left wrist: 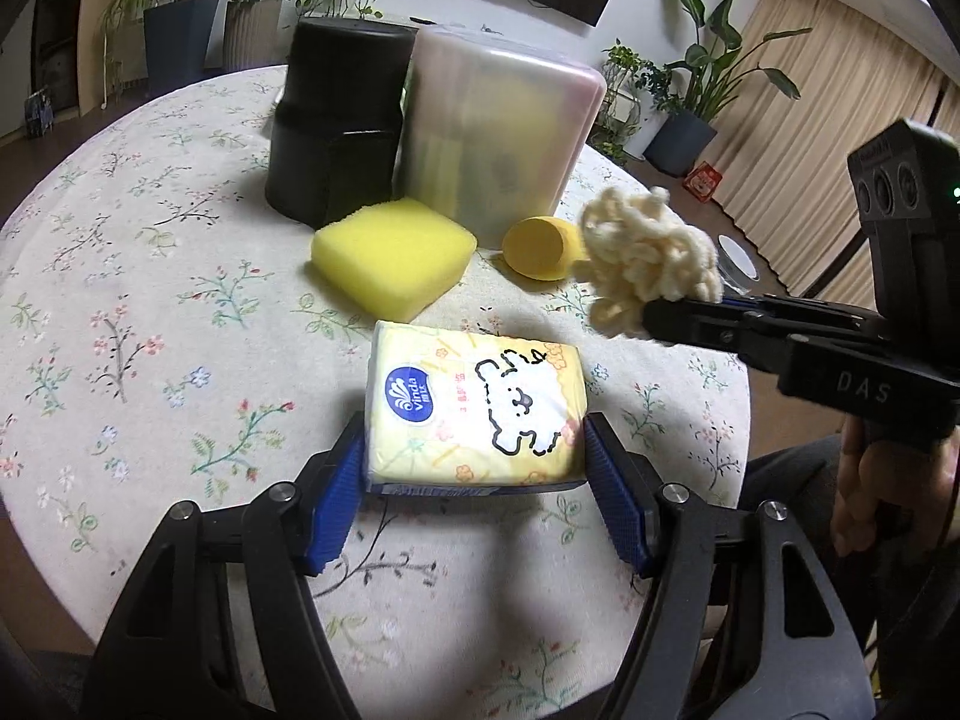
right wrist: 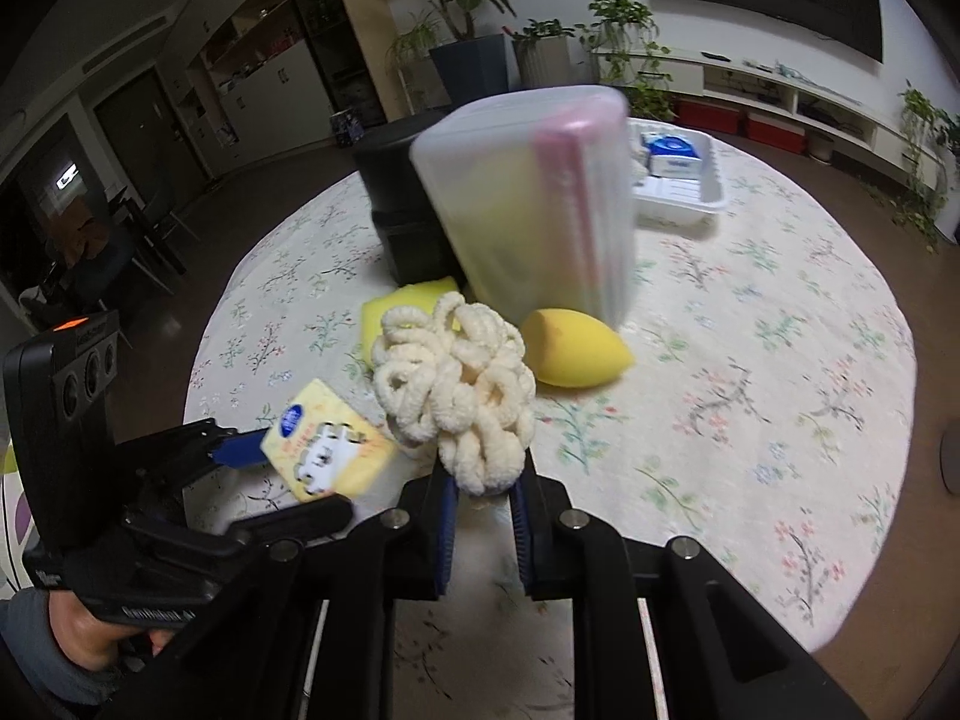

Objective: Organize soft objects
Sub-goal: 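Lift the tissue pack and loofah puff and carry both toward the white tray, then release the tissue pack into the tray while the right tool releases the loofah puff, then move both tools back to the yellow sponges beside the black canister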

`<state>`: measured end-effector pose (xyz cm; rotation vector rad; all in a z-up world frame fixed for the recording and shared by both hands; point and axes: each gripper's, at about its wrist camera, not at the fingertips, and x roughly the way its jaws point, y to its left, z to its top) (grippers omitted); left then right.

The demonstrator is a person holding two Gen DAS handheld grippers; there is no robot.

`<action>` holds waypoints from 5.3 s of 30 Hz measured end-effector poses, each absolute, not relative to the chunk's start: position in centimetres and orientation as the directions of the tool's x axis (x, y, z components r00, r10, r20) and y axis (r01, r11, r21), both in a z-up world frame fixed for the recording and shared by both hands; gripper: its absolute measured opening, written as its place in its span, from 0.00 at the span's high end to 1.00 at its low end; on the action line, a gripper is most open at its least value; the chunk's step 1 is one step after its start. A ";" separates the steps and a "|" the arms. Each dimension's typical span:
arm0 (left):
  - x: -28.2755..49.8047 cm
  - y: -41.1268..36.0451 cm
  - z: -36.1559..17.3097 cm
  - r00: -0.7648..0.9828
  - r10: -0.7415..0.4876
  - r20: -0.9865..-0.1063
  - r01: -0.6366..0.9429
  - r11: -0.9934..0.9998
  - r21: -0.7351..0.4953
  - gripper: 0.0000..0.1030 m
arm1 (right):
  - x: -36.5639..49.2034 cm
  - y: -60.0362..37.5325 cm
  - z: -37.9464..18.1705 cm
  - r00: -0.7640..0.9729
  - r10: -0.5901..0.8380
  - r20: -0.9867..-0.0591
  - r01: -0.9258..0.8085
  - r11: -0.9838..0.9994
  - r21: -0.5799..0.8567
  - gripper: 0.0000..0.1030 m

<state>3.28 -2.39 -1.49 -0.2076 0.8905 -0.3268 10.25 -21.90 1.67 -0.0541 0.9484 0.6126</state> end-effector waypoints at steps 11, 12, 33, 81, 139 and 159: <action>3.0 2.0 0.8 0.632 -0.330 -0.701 0.139 0.938 -0.316 0.36 | 9.9 -25.8 3.1 0.479 0.430 -0.765 -0.450 0.869 0.207 0.83; 3.2 2.7 1.1 0.640 -0.323 -0.697 0.130 0.940 -0.316 0.36 | 10.0 -26.1 3.3 0.486 0.425 -0.764 -0.443 0.873 0.204 0.83; 14.0 11.8 8.1 0.725 -0.219 -0.653 0.059 0.964 -0.259 0.36 | 19.8 -31.4 6.9 0.565 0.323 -0.759 -0.345 0.929 0.138 0.83; 41.6 4.3 3.0 0.518 -0.377 -0.768 0.367 0.909 -0.199 0.33 | 44.8 -15.3 1.3 0.386 0.298 -0.873 -0.629 0.777 -0.013 0.82; 31.8 8.9 7.0 0.714 -0.259 -0.651 0.192 0.966 -0.173 0.00 | 38.2 -27.0 6.6 0.621 0.280 -0.732 -0.322 0.943 0.087 0.00; 15.3 7.0 5.6 0.741 -0.279 -0.611 0.219 0.960 -0.174 0.00 | 22.7 -29.6 5.3 0.627 0.340 -0.701 -0.275 0.939 0.209 0.00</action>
